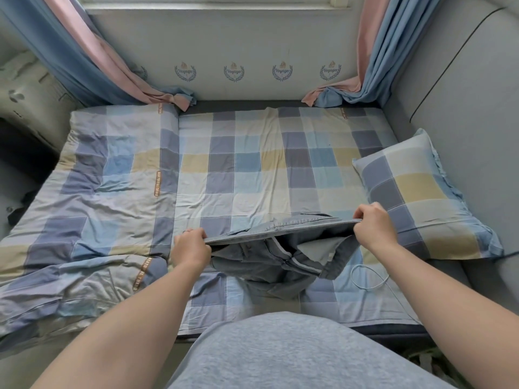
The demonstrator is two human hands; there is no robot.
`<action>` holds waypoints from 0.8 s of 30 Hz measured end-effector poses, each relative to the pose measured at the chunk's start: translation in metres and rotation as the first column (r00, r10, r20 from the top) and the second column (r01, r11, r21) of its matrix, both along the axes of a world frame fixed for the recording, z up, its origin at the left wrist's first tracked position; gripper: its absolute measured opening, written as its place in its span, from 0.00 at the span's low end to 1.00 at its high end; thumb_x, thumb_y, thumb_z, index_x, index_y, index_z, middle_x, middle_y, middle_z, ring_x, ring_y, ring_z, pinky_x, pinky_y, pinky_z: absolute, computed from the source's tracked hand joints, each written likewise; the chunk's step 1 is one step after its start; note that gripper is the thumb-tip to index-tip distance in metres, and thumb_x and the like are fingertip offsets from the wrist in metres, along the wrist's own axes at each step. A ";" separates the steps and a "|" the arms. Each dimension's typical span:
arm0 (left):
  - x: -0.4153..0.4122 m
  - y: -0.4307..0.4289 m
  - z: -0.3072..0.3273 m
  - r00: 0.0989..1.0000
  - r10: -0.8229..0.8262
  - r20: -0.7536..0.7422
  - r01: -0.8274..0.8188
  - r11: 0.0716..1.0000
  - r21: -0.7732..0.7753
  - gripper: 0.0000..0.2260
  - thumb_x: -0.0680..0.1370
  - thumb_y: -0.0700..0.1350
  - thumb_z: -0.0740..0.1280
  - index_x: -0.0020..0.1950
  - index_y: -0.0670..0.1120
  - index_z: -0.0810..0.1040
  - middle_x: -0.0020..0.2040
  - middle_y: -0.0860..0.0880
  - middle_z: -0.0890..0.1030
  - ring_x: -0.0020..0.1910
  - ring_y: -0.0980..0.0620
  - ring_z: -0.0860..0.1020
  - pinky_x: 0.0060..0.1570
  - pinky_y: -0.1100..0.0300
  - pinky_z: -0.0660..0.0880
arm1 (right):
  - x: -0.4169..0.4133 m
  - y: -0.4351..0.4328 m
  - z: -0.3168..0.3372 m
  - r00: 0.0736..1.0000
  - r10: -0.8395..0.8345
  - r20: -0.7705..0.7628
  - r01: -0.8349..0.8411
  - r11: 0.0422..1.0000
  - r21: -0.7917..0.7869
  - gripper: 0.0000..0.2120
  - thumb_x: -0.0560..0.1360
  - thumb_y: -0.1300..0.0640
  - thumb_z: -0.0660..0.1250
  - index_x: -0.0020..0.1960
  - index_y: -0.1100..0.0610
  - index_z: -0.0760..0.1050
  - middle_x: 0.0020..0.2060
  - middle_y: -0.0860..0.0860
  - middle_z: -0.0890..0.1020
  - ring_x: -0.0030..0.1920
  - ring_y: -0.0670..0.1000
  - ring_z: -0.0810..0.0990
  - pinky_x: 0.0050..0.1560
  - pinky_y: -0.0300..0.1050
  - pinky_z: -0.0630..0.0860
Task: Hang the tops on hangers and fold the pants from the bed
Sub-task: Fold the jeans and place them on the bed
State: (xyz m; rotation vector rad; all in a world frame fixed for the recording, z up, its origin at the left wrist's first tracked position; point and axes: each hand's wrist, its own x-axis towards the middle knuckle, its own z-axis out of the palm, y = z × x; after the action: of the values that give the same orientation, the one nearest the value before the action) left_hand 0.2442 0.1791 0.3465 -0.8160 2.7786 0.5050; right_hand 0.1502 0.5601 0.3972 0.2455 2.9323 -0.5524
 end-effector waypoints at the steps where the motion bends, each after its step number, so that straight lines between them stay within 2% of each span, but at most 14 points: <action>1: 0.002 -0.004 -0.003 0.999 0.043 0.002 -0.043 0.999 0.008 0.14 0.75 0.35 0.61 0.54 0.49 0.79 0.59 0.46 0.76 0.60 0.42 0.72 0.57 0.52 0.72 | 0.001 0.003 -0.003 1.000 -0.018 0.008 0.018 1.000 0.001 0.11 0.71 0.70 0.60 0.41 0.55 0.74 0.49 0.55 0.72 0.45 0.58 0.71 0.45 0.49 0.71; 5: 0.010 -0.010 -0.013 0.990 0.143 -0.016 -0.141 0.987 0.081 0.10 0.75 0.35 0.62 0.50 0.49 0.74 0.57 0.44 0.75 0.51 0.45 0.73 0.47 0.54 0.69 | 0.009 0.012 -0.016 0.995 -0.091 0.032 0.091 0.996 -0.003 0.11 0.72 0.70 0.60 0.42 0.56 0.73 0.52 0.58 0.71 0.44 0.60 0.73 0.45 0.50 0.73; 8: 0.015 -0.011 -0.021 0.975 0.220 -0.026 -0.215 0.968 0.127 0.10 0.75 0.35 0.62 0.51 0.49 0.70 0.53 0.46 0.74 0.48 0.44 0.73 0.44 0.54 0.67 | 0.010 0.017 -0.021 0.987 -0.147 0.058 0.148 0.989 -0.018 0.11 0.73 0.70 0.60 0.49 0.55 0.71 0.54 0.56 0.70 0.44 0.60 0.73 0.43 0.50 0.72; 11: 0.016 -0.014 -0.025 0.952 0.305 -0.037 -0.296 0.941 0.163 0.11 0.75 0.36 0.63 0.52 0.48 0.67 0.52 0.47 0.70 0.46 0.44 0.70 0.45 0.52 0.65 | 0.009 0.023 -0.020 0.969 -0.210 0.134 0.212 0.977 -0.002 0.12 0.75 0.68 0.59 0.56 0.57 0.68 0.54 0.57 0.71 0.49 0.62 0.75 0.48 0.58 0.79; 12: 0.016 -0.015 -0.027 0.947 0.322 -0.024 -0.314 0.935 0.165 0.11 0.75 0.36 0.63 0.52 0.48 0.67 0.53 0.47 0.69 0.46 0.45 0.69 0.45 0.52 0.64 | 0.009 0.024 -0.019 0.960 -0.225 0.169 0.227 0.974 0.007 0.12 0.76 0.67 0.59 0.57 0.58 0.67 0.54 0.58 0.72 0.50 0.63 0.76 0.47 0.59 0.81; 15: 0.020 -0.022 -0.029 0.949 0.313 0.042 -0.315 0.935 0.162 0.10 0.76 0.37 0.63 0.54 0.47 0.67 0.51 0.45 0.70 0.47 0.43 0.70 0.46 0.52 0.66 | 0.012 0.026 -0.017 0.918 -0.277 0.284 0.296 0.955 -0.028 0.12 0.77 0.66 0.56 0.59 0.57 0.64 0.52 0.59 0.73 0.45 0.63 0.80 0.29 0.56 0.82; 18: 0.023 -0.028 -0.031 0.938 0.324 0.123 -0.343 0.918 0.200 0.11 0.77 0.38 0.62 0.57 0.47 0.69 0.51 0.44 0.77 0.50 0.40 0.77 0.46 0.52 0.72 | 0.012 0.024 -0.024 0.842 -0.381 0.381 0.482 0.850 -0.214 0.18 0.78 0.66 0.53 0.67 0.54 0.65 0.51 0.61 0.74 0.32 0.57 0.78 0.25 0.49 0.78; 19: 0.023 -0.028 -0.032 0.913 0.382 0.141 -0.407 0.869 0.283 0.11 0.77 0.37 0.60 0.59 0.46 0.70 0.50 0.41 0.80 0.48 0.39 0.80 0.44 0.52 0.75 | 0.013 0.024 -0.027 0.802 -0.409 0.434 0.556 0.777 -0.295 0.21 0.79 0.65 0.52 0.71 0.52 0.65 0.47 0.60 0.75 0.30 0.55 0.75 0.24 0.46 0.77; 20: 0.022 -0.026 -0.032 0.867 0.471 0.163 -0.493 0.765 0.414 0.12 0.79 0.37 0.59 0.60 0.46 0.71 0.50 0.38 0.82 0.43 0.40 0.82 0.40 0.53 0.77 | 0.013 0.023 -0.028 0.759 -0.420 0.497 0.621 0.695 -0.361 0.24 0.80 0.64 0.51 0.74 0.49 0.63 0.41 0.58 0.74 0.28 0.53 0.72 0.23 0.43 0.76; 22: 0.019 -0.022 -0.027 0.742 0.611 0.275 -0.607 0.440 0.662 0.14 0.81 0.37 0.54 0.61 0.49 0.74 0.49 0.38 0.83 0.33 0.45 0.79 0.30 0.59 0.75 | 0.014 0.022 -0.029 0.691 -0.412 0.594 0.705 0.566 -0.427 0.26 0.82 0.63 0.48 0.76 0.44 0.62 0.32 0.55 0.72 0.27 0.49 0.68 0.21 0.37 0.73; 24: 0.016 -0.023 -0.022 0.681 0.623 0.385 -0.615 0.201 0.763 0.17 0.83 0.38 0.52 0.58 0.52 0.78 0.40 0.42 0.82 0.29 0.51 0.76 0.26 0.64 0.74 | 0.012 0.022 -0.027 0.666 -0.393 0.634 0.737 0.476 -0.479 0.27 0.82 0.63 0.47 0.73 0.40 0.65 0.29 0.54 0.73 0.23 0.46 0.66 0.21 0.35 0.72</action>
State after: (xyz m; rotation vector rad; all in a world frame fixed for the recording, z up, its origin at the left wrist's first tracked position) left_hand 0.2604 0.1562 0.3245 -1.5574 1.5446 1.8327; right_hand 0.1626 0.5821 0.3706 1.1278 1.8923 -1.4486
